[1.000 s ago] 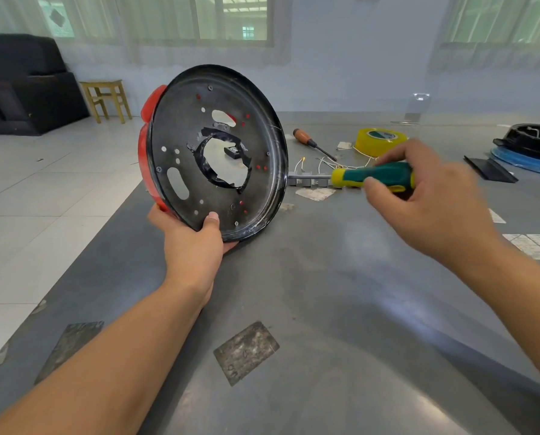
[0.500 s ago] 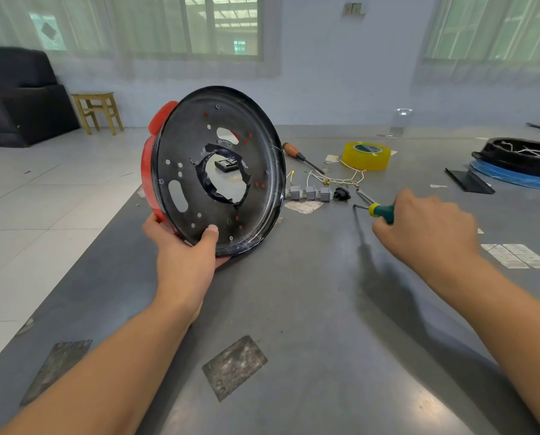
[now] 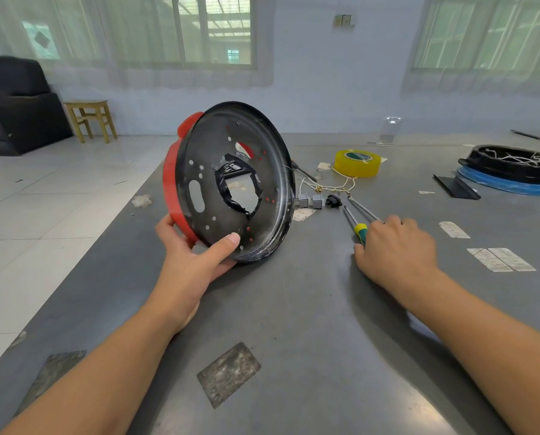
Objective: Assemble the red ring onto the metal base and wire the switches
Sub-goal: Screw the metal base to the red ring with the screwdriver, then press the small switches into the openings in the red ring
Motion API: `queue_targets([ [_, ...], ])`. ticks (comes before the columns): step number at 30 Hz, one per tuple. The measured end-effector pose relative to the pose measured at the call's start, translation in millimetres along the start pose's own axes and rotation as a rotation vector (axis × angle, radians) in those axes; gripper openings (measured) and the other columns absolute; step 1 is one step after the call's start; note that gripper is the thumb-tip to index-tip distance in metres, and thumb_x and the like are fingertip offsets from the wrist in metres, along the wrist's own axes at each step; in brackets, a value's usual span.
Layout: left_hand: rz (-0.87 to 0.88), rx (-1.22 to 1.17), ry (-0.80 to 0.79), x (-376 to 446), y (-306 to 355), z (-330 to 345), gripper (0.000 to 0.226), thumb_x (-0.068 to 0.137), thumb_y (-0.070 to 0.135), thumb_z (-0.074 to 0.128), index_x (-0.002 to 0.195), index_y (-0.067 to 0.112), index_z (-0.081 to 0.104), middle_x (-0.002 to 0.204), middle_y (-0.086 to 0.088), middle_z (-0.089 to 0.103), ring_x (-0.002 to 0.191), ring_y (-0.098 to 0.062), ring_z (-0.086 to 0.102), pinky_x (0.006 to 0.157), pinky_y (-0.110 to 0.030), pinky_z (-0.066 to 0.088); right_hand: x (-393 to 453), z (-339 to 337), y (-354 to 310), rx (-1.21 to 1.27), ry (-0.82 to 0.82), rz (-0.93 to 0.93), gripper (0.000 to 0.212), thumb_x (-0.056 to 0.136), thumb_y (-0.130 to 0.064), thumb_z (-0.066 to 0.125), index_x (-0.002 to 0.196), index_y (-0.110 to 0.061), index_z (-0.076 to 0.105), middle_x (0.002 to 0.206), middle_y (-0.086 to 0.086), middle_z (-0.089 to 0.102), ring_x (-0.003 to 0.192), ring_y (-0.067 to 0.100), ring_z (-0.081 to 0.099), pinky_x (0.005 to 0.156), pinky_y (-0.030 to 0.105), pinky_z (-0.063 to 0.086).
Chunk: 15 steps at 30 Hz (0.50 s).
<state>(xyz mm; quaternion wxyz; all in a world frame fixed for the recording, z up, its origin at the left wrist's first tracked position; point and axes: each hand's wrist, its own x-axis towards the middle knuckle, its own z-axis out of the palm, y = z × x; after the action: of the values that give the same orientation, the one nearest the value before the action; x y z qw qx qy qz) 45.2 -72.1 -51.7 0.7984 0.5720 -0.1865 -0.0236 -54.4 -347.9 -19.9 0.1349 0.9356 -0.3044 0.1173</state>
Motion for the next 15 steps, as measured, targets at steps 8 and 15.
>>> queue_targets([
  [8, 0.254, 0.56, -0.096, -6, 14, -1, 0.098, 0.061, 0.061, 0.094, 0.128, 0.066, 0.022, 0.12, 0.031, 0.059, 0.106, 0.002, 0.067, 0.086, -0.022, 0.06, -18, -27, -31, 1.183, -0.043, -0.25, 0.026, 0.102, -0.047, 0.055, 0.12, -0.03, 0.063, 0.119, -0.012, 0.068, 0.108, 0.002, 0.063, 0.097, 0.033, 0.052],
  [15, 0.411, 1.166, -0.14, -9, 26, -1, 0.108, 0.066, 0.045, 0.096, 0.143, 0.053, 0.021, 0.12, 0.006, 0.035, 0.104, -0.029, 0.051, 0.096, -0.045, 0.05, -13, -37, -56, 2.213, -0.292, 0.072, 0.069, 0.089, -0.059, 0.059, 0.139, -0.012, 0.053, 0.131, 0.015, 0.066, 0.114, 0.031, 0.07, 0.102, 0.046, 0.056],
])
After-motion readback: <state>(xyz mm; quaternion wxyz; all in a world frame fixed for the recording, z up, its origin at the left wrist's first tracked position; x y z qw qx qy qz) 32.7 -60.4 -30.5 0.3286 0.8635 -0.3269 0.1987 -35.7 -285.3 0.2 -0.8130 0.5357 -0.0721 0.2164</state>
